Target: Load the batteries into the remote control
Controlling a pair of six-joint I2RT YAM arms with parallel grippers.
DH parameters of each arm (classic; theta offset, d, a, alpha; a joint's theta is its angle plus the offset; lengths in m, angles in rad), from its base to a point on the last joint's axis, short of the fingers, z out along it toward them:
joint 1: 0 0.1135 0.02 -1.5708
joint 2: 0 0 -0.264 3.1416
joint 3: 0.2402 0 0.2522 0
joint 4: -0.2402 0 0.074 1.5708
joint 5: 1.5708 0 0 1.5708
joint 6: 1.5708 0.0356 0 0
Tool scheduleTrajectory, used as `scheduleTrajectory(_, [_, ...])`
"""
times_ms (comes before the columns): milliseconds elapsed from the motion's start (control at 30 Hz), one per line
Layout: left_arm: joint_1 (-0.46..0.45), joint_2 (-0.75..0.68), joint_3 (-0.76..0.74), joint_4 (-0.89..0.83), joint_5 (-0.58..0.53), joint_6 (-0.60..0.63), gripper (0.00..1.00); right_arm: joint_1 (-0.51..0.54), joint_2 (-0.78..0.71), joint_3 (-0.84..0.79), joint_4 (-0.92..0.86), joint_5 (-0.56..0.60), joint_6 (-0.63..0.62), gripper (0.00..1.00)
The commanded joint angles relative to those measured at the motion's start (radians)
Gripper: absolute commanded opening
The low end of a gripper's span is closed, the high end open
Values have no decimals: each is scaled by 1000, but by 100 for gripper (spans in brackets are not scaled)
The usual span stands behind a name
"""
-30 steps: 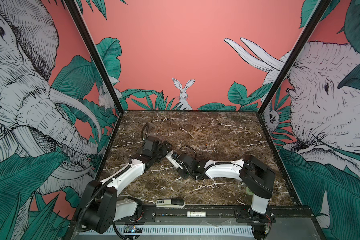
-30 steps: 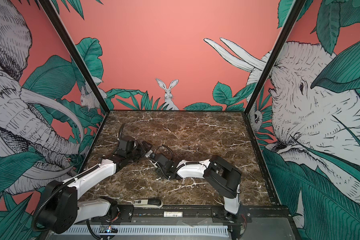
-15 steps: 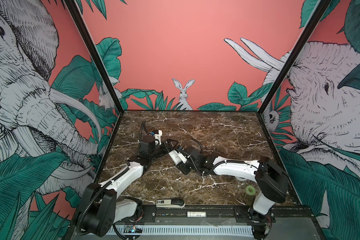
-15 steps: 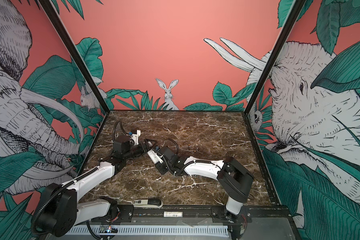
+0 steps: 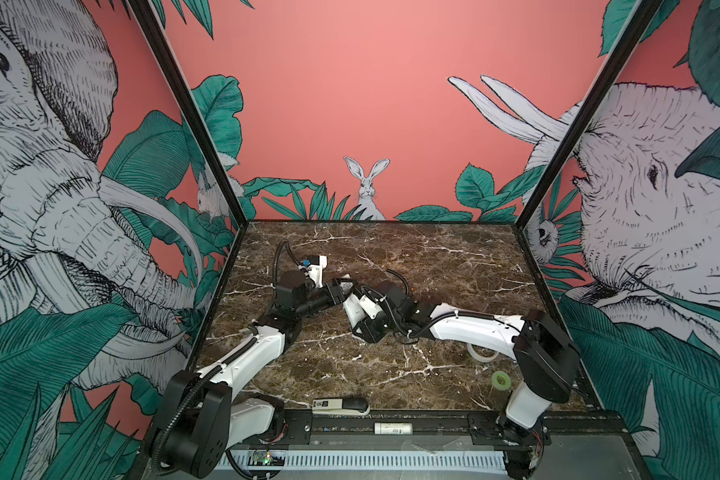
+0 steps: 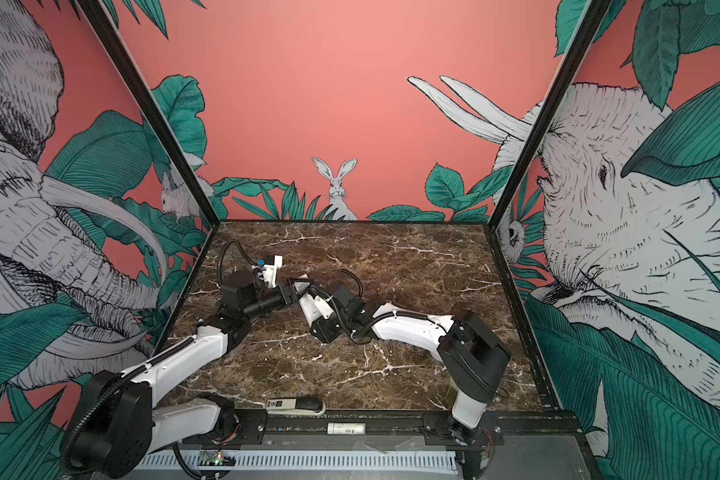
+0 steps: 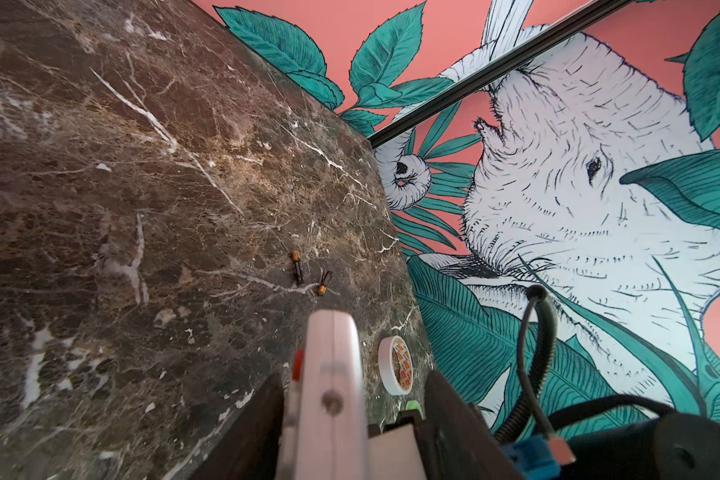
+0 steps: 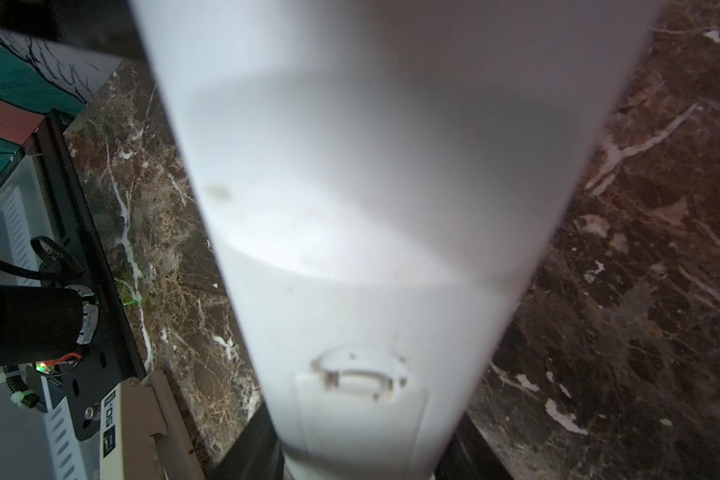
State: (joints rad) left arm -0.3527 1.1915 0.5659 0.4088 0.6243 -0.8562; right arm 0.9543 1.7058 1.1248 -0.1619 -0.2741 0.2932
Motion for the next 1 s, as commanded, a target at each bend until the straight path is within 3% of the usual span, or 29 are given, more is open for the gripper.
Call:
scheduleTrajectory(0, [-8,-20,-15,-13,73,45,53,-11,-57,33,9,-29,-31,36])
scheduleTrajectory(333, [31,-20,-43,5,95,43,36,-25,-147,23,-14,-15,-54,35])
scheduleTrajectory(567, [30,-20,-31,-1,160,77,32,-28,-183,33,-52,-10,-107,35])
scheduleTrajectory(967, [32,9,8,-8,157,95,0,-47,-213,28,-105,-12,-162,40])
